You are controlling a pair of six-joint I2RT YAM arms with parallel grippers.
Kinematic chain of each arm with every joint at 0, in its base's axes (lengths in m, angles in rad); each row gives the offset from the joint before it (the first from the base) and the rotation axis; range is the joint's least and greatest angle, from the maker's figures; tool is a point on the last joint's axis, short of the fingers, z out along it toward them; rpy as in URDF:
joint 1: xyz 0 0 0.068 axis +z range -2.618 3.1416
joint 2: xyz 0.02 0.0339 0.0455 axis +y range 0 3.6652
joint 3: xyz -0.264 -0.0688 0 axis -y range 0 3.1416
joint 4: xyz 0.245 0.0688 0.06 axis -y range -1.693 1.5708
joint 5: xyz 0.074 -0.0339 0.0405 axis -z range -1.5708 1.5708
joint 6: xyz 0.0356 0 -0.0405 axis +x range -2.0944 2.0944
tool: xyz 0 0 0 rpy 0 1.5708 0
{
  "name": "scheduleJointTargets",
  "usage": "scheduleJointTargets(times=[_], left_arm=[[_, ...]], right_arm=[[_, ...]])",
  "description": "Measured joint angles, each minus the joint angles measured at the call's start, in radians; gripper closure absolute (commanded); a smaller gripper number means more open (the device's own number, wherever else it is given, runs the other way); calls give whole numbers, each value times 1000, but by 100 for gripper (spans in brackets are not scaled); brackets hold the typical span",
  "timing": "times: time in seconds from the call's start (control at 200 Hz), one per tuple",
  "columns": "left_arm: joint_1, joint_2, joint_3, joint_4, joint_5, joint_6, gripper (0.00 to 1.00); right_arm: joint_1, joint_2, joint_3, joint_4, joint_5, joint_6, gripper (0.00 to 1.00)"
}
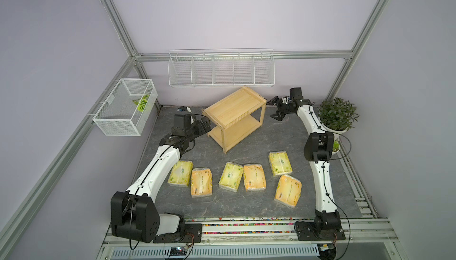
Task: Place the tissue boxes on the shelf by color
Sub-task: Adjust the shelf at the center of the board.
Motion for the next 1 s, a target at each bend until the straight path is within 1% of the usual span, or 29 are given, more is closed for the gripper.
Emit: scheduleJointTargets(times=[0.125, 0.27, 0.34, 0.505, 0.765, 1.0], left_arm=[[0, 29, 35, 0, -6, 2, 0], [0, 60, 69, 0, -7, 3, 0], [0, 71, 80, 0, -8, 3, 0], [0, 93, 100, 0, -10, 4, 0], [0, 101, 115, -1, -10, 21, 0], [0, 101, 115, -2, -15, 38, 0]], right_arm=[[0, 11, 0, -21, -48, -26, 6], [5, 10, 1, -43, -89, -88, 6], [10, -3, -23, -50, -101, -119, 6], [26, -112, -183, -55, -110, -183, 6], [57, -368, -483, -8, -122, -262, 6], [117, -518, -678, 39, -121, -301, 6]])
